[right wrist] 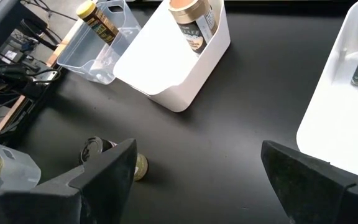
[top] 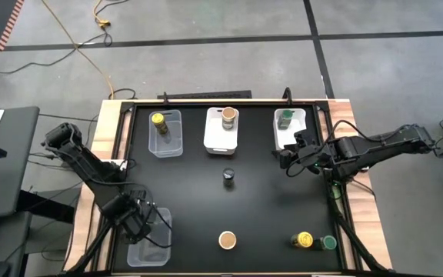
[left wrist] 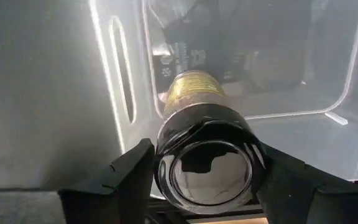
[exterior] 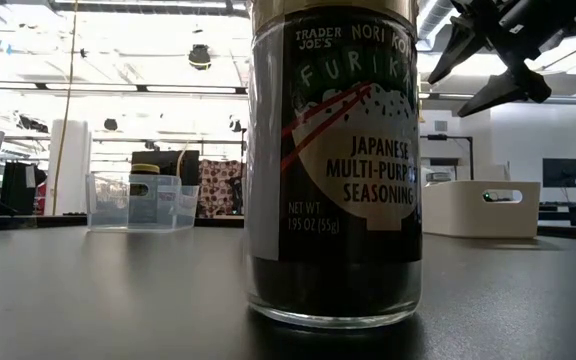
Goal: Sort spices by type
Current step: Put the left black spice bottle into the bottom transparent bin
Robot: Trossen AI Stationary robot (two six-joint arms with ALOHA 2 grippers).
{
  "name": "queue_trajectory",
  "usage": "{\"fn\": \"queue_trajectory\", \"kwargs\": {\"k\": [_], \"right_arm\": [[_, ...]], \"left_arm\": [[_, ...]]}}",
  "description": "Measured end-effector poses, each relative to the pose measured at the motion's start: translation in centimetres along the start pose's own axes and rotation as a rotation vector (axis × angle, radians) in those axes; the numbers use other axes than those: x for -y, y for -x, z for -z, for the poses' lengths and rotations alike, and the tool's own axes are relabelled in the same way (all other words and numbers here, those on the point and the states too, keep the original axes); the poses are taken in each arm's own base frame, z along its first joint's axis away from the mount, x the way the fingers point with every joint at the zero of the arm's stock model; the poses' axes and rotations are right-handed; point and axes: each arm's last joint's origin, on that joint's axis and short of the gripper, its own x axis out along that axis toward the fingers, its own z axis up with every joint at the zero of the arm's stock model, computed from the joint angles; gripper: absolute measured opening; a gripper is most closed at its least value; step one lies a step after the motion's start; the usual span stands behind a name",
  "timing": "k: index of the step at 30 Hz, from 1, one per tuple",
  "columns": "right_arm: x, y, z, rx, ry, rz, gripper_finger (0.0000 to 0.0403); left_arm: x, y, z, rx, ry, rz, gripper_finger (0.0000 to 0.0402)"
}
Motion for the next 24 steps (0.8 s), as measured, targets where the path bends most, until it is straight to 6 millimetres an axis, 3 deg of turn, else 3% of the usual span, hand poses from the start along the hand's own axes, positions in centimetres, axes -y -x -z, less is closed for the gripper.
{"fn": "queue_trajectory", "kwargs": {"k": [19, 24], "right_arm": [[0.00, 0.00, 0.00, 0.000, 0.001, 0.000, 0.0372], [0.01, 0.00, 0.00, 0.000, 0.001, 0.000, 0.0372]], "left_arm": [[-0.11, 0.01, -0.39, 0.003, 0.028, 0.027, 0.0241], [-0.11, 0.01, -0.39, 0.005, 0.036, 0.026, 0.0258]]}}
